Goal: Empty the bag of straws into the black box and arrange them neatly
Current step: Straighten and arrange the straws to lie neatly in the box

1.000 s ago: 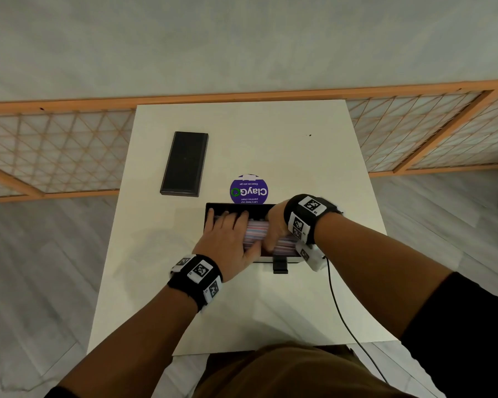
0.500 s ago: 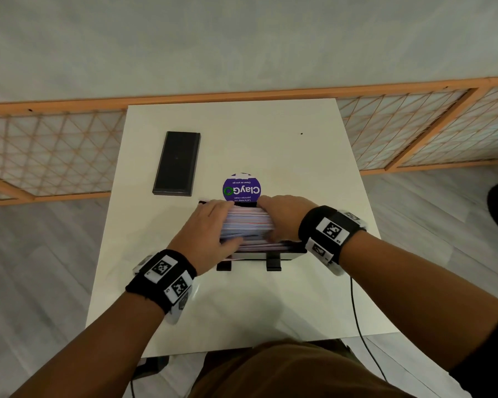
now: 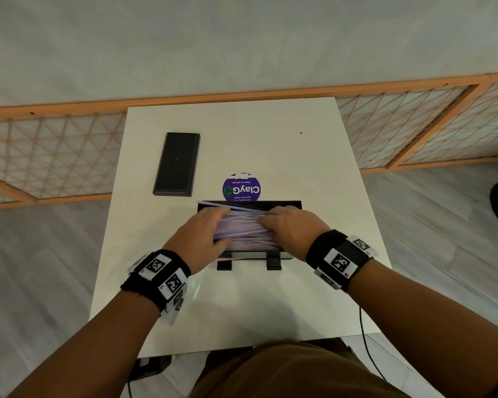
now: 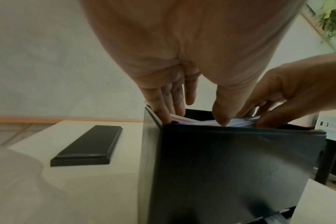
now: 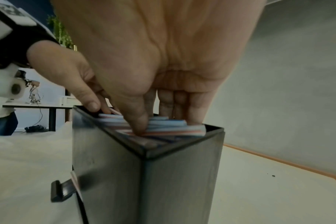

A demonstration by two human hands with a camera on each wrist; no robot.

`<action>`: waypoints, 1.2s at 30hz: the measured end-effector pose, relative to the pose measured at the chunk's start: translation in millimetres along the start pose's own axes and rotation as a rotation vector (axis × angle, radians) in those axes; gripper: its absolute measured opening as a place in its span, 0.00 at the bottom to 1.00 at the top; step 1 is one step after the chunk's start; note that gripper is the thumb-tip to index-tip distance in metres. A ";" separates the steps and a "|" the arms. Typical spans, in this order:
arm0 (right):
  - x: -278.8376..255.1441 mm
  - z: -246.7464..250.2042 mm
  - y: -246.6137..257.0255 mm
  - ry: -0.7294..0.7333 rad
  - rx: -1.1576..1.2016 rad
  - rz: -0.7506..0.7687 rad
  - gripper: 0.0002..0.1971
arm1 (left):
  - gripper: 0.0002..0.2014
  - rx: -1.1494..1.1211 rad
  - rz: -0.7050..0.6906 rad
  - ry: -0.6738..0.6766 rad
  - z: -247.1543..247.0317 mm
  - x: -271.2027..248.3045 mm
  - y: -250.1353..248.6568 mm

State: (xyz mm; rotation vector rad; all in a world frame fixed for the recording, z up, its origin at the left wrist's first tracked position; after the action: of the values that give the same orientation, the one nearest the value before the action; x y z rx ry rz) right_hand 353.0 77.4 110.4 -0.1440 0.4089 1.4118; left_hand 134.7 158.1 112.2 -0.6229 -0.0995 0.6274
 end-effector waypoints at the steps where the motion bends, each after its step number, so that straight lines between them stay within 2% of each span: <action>1: 2.3 -3.1 1.0 0.005 0.002 0.008 0.18 | 0.28 -0.033 0.000 -0.009 -1.3 0.3 -0.2; 3: 7.1 -7.9 1.4 0.019 0.024 0.029 0.20 | 0.24 -0.047 -0.020 -0.108 0.1 1.0 -1.2; 5: 9.7 -9.3 1.3 0.023 0.069 0.030 0.23 | 0.21 0.043 -0.028 -0.261 5.7 2.7 1.6; 7: 11.0 -8.9 0.8 0.013 0.130 0.023 0.23 | 0.21 0.123 0.055 -0.354 11.9 4.8 11.7; 10: 11.8 -11.1 -0.4 0.001 0.162 -0.008 0.22 | 0.20 0.160 0.149 -0.272 14.6 10.7 26.0; 12: 12.9 -13.5 0.6 -0.036 0.086 0.002 0.19 | 0.17 0.223 0.127 -0.203 13.2 13.1 29.6; 15: 8.6 -9.1 6.0 -0.181 -0.006 0.011 0.14 | 0.12 0.332 0.080 -0.201 13.8 15.4 29.5; 18: 2.0 -5.9 15.2 -0.307 0.003 0.068 0.15 | 0.07 0.453 0.036 -0.181 14.9 17.1 24.4; 20: 2.3 -11.1 19.3 -0.330 0.014 0.121 0.13 | 0.06 0.518 0.017 -0.127 12.9 19.6 18.3; 23: 4.8 -19.7 19.1 -0.270 -0.013 0.130 0.07 | 0.06 0.542 -0.002 0.037 1.7 21.8 9.0; 24: 5.1 -20.9 18.2 -0.251 -0.024 0.117 0.06 | 0.06 0.535 -0.013 0.043 -0.5 22.0 7.9; 26: 4.8 -18.8 16.1 -0.233 0.016 0.084 0.05 | 0.07 0.458 -0.029 -0.034 2.4 21.2 3.6; 28: 3.5 -12.9 14.4 -0.200 0.072 0.057 0.15 | 0.12 0.375 -0.055 -0.099 7.1 18.8 -1.5; 32: 4.9 -0.3 12.5 0.057 0.075 -0.058 0.33 | 0.30 0.311 -0.035 0.116 1.1 15.7 -2.3; 34: 12.5 2.2 12.7 0.160 0.067 -0.126 0.35 | 0.34 0.360 -0.020 0.185 -4.5 17.8 -0.3; 36: 22.5 2.1 15.6 0.201 -0.032 -0.138 0.34 | 0.34 0.401 0.001 0.231 -10.7 22.9 -0.9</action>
State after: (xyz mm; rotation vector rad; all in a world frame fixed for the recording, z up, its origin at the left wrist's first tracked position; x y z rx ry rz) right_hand 340.4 101.6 106.4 -0.3365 0.5324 1.2728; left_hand 156.7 165.2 101.8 -0.3027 0.2386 0.5525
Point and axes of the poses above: each hand's wrist, its own x-axis towards the middle knuckle, its own z-axis out of the back of the hand, y = z × x, the point moved 2 cm from there along x, towards the middle knuckle, and after that the axes turned 12 degrees about -z, right-handed, at the moved point
